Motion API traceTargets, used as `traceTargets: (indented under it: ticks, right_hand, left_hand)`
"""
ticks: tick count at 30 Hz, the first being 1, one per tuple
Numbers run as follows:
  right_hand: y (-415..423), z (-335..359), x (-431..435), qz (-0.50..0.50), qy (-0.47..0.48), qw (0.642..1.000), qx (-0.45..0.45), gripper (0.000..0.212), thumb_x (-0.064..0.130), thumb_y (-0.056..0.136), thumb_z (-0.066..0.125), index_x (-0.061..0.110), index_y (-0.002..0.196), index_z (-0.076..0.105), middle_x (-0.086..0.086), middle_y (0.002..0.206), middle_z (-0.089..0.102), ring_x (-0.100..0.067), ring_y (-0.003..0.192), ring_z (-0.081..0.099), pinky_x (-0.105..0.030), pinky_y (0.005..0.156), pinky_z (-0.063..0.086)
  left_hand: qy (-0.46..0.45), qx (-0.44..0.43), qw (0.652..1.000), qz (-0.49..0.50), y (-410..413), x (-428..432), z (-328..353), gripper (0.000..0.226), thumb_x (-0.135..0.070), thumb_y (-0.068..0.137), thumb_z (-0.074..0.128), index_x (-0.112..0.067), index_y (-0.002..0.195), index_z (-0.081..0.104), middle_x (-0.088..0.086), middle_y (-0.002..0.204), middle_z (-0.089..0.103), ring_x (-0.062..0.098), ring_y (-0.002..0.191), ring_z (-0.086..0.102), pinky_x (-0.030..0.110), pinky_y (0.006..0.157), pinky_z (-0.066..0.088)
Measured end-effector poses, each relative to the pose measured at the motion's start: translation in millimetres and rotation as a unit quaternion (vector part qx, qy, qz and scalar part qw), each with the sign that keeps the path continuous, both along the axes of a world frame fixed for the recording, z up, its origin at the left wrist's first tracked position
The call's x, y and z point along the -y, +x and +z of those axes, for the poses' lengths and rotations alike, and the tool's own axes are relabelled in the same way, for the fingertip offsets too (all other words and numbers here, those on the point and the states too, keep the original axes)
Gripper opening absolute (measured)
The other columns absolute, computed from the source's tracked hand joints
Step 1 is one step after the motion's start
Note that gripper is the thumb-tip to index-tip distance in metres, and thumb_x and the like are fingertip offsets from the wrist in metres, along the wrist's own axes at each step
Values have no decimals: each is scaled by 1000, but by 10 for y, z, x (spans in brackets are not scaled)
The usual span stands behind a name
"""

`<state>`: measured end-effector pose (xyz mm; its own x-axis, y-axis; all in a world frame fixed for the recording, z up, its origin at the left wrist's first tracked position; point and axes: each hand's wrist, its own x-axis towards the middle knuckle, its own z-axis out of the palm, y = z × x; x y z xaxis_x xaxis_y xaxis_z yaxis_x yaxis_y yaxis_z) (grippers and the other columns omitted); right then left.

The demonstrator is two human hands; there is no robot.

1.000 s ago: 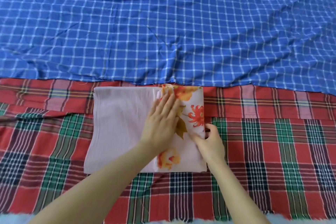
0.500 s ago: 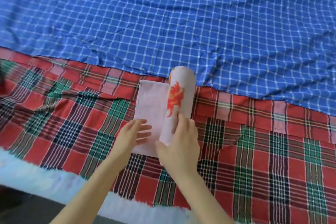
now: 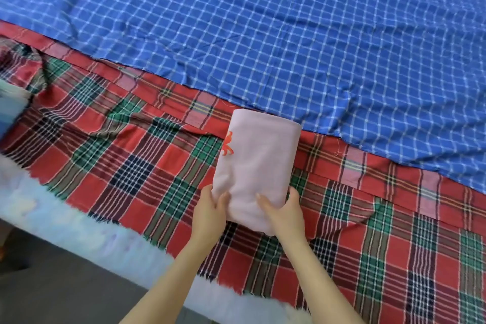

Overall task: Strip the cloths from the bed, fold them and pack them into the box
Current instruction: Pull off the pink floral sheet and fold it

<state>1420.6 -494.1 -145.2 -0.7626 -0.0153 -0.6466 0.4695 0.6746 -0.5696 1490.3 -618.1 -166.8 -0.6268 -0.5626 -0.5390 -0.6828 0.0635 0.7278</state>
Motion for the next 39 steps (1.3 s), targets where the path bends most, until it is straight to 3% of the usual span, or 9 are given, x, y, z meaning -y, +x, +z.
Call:
traceTargets:
  ticks: [3,7,10,13,16,20,25,30,39]
  right_hand:
    - [49,-195,67,-37,-51,996,64,82,66,54,74,19,118,55,5,106,67,-17,90,66,-41,79,56]
    - [95,-207,162,-114,-24,992,53,46,41,72,78,11,101,59,-2,96,66,-23,82,64,-36,74,55]
    - [302,-133,165,-187,-80,974,97,41,33,74,79,7,98,61,-5,95,66,-22,79,63,-29,65,49]
    - [712,-67,109,-199,-102,954,201,47,31,71,82,0,102,62,-10,96,69,-27,80,67,-38,68,57]
    - [779,5,2,-214,-155,931,252,50,20,76,79,-1,115,56,-17,103,67,-32,87,68,-46,72,58]
    - [121,104,-23,-274,-191,933,136,73,28,72,81,4,131,44,-9,122,59,-27,105,60,-45,91,51]
    - [-146,500,84,-244,-185,949,76,73,6,75,75,3,137,37,-11,130,50,-27,105,52,-39,89,47]
    - [65,1090,265,-196,-244,948,60,50,3,75,74,11,117,49,-4,115,57,-25,101,56,-40,85,49]
    - [587,1872,1946,-73,-357,929,59,54,-7,68,74,10,116,56,-15,108,65,-32,95,64,-42,79,53]
  left_hand:
    - [28,10,989,144,-45,102,-85,23,-32,92,59,-12,101,52,-3,84,54,19,77,55,25,56,37]
    - [31,82,967,240,27,52,-89,52,-53,84,59,-3,96,52,5,82,53,23,73,52,33,62,42]
    - [208,121,925,294,174,-82,-70,78,-70,77,55,1,109,54,12,93,62,26,77,60,36,65,54]
    - [338,118,859,367,391,-255,20,75,-60,77,64,2,117,52,15,105,63,31,87,63,41,73,56]
    - [242,120,880,392,613,-333,59,60,-48,83,63,5,109,52,12,99,61,23,74,58,30,55,47]
    - [206,62,895,390,670,-299,65,59,-45,85,63,1,121,51,11,112,61,24,88,58,31,67,46]
    - [180,-11,921,345,713,-147,501,37,-27,89,61,-15,121,47,-2,104,57,10,82,55,21,58,42]
    - [116,-49,945,303,983,441,1275,29,-25,82,68,-12,105,55,4,101,63,19,91,61,31,70,52]
    - [56,-83,938,332,1644,2151,2318,29,-14,80,65,-15,107,56,11,103,65,29,95,62,46,85,53]
